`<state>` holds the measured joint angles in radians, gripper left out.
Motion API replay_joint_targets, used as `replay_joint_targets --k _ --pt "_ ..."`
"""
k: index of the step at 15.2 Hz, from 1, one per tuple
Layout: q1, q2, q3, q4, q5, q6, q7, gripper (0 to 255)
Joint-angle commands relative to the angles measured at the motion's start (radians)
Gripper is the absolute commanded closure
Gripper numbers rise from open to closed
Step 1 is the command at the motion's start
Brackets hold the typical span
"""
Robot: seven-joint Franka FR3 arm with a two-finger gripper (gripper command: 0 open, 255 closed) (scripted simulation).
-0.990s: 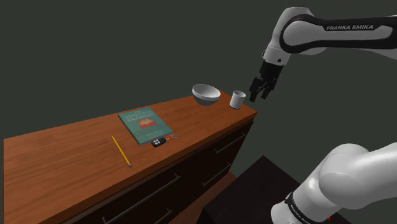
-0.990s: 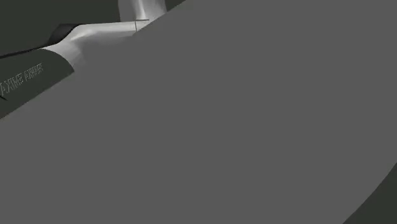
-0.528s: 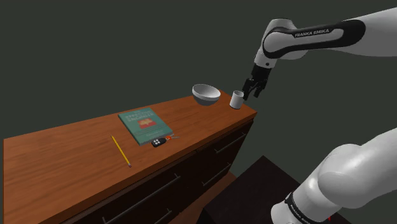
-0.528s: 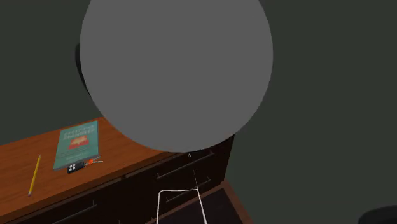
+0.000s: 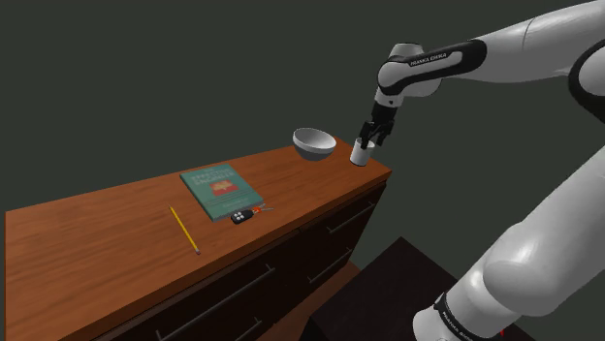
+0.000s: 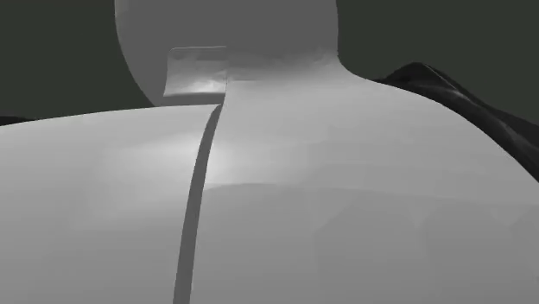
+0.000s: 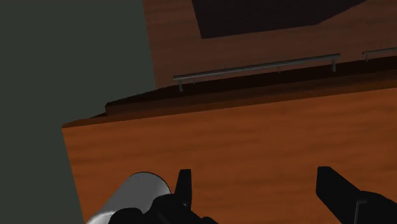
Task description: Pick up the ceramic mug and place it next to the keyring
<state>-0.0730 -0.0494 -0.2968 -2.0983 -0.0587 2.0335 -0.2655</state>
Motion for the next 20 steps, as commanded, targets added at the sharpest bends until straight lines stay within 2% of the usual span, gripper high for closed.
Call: replay_joint_targets --k 1,10,20 --pt "-0.012 0.081 -0.016 0.066 0.019 0.017 -0.038 0" --pt "-0.094 0.430 -0.032 0.410 0.119 0.030 -0.163 0" --pt "-0.105 0.481 -0.024 0.376 0.136 0.113 -0.174 0"
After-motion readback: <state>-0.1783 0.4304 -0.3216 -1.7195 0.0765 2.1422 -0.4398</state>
